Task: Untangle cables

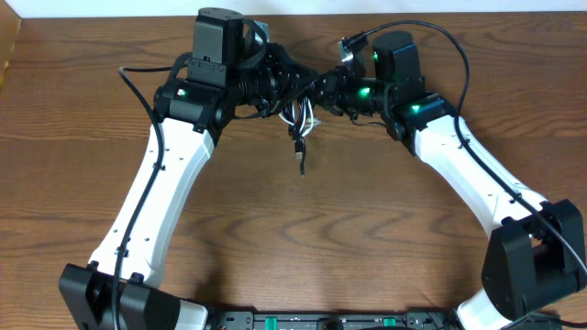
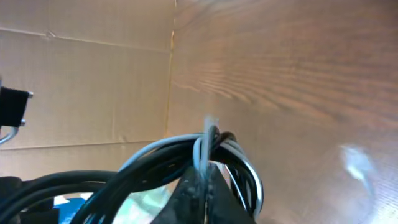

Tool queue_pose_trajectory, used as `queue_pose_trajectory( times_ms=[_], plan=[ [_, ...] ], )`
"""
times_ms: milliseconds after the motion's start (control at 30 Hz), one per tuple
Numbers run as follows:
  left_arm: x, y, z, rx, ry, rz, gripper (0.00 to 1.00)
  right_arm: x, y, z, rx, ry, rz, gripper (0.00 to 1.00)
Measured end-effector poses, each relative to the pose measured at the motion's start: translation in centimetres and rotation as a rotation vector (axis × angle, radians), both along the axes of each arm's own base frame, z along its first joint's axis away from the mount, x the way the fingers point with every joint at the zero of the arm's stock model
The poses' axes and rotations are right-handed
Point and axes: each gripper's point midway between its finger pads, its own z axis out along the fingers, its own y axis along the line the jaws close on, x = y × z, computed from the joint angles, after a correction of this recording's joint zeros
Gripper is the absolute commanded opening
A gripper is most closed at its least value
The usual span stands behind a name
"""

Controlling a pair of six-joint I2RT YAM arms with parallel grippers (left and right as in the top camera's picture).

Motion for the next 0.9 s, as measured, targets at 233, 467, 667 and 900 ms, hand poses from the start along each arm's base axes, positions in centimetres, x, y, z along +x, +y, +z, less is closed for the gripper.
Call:
queue_pose_trajectory(
  times_ms=[233,467,667,900],
  plan=[
    [-0.3,0.7,-0.7,0.036,-0.009,-0.026,0.07,0.0,-2.7,-2.2,-0.078,0.035,-0.003,0.01],
    [-2.1,1.1,-2.3,0.147,-0.082,-0.165,0.07,1.5,-11.6,-6.3,-0.251,0.118,-0.131,0.01],
    [-3.7,1.7,-3.7,0.248,-0.160,-0.303,0.07,2.2,-17.7,-8.7,-0.390,0.139,-0.222,0.01],
    [-4.0,1.8,-4.0,0.293,-0.234,-0.375,0.07,2.9,-21.2,-9.0,-0.439,0.110,-0.266,0.09]
  ],
)
